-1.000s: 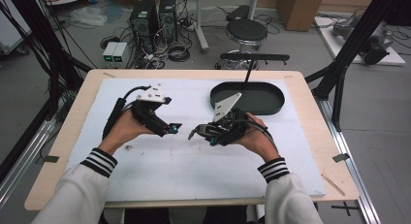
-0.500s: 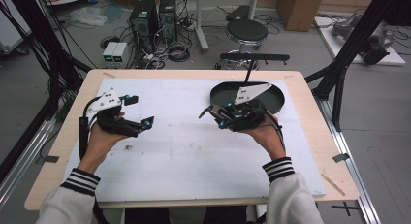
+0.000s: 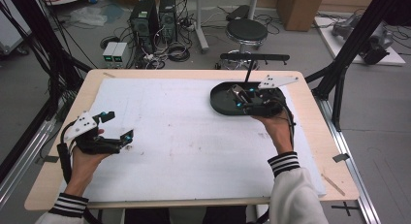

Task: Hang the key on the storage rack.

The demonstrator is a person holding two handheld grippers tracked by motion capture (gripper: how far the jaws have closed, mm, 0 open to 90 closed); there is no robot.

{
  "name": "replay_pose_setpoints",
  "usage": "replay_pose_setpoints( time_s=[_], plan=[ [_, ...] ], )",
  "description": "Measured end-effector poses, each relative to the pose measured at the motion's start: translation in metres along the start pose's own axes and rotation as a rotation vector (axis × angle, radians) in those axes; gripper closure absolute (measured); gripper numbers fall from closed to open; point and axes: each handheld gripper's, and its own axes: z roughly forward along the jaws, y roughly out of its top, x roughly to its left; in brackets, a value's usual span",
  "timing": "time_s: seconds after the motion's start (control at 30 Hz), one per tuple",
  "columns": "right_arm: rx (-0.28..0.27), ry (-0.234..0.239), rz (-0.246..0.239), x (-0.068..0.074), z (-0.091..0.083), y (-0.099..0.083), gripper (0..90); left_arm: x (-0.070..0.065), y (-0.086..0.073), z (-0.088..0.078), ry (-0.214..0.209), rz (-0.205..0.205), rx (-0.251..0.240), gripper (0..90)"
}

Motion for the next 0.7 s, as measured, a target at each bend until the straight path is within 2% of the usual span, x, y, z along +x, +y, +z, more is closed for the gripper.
replay_pose_setpoints(
  time_s=[0.13, 0.3, 0.37, 0.43, 0.6, 0.67, 0.7],
  plan=[
    [-0.023, -0.055, 0.04, -0.01, -0.007, 0.001, 48.1, -0.003, -0.013, -0.008, 0.018, -0.023, -0.044, 1.7],
    [-0.052, -0.118, 0.068, -0.02, -0.012, 0.0, 48.1, -0.007, -0.032, -0.012, 0.044, -0.046, -0.058, 1.7],
    [-0.058, -0.134, 0.08, -0.023, -0.013, 0.0, 48.1, -0.008, -0.037, -0.013, 0.039, -0.055, -0.072, 1.7],
    [-0.064, -0.159, 0.087, -0.026, -0.013, 0.0, 48.1, -0.008, -0.041, -0.015, 0.048, -0.041, -0.076, 1.7],
    [-0.074, -0.233, 0.094, -0.033, -0.012, 0.002, 48.1, -0.009, -0.052, -0.016, 0.056, -0.042, -0.088, 1.7],
    [-0.079, -0.256, 0.09, -0.035, -0.01, 0.004, 48.1, -0.009, -0.055, -0.018, 0.071, -0.019, -0.103, 1.7],
    [-0.082, -0.259, 0.093, -0.036, -0.01, 0.005, 48.1, -0.009, -0.056, -0.018, 0.063, -0.029, -0.113, 1.7]
  ],
)
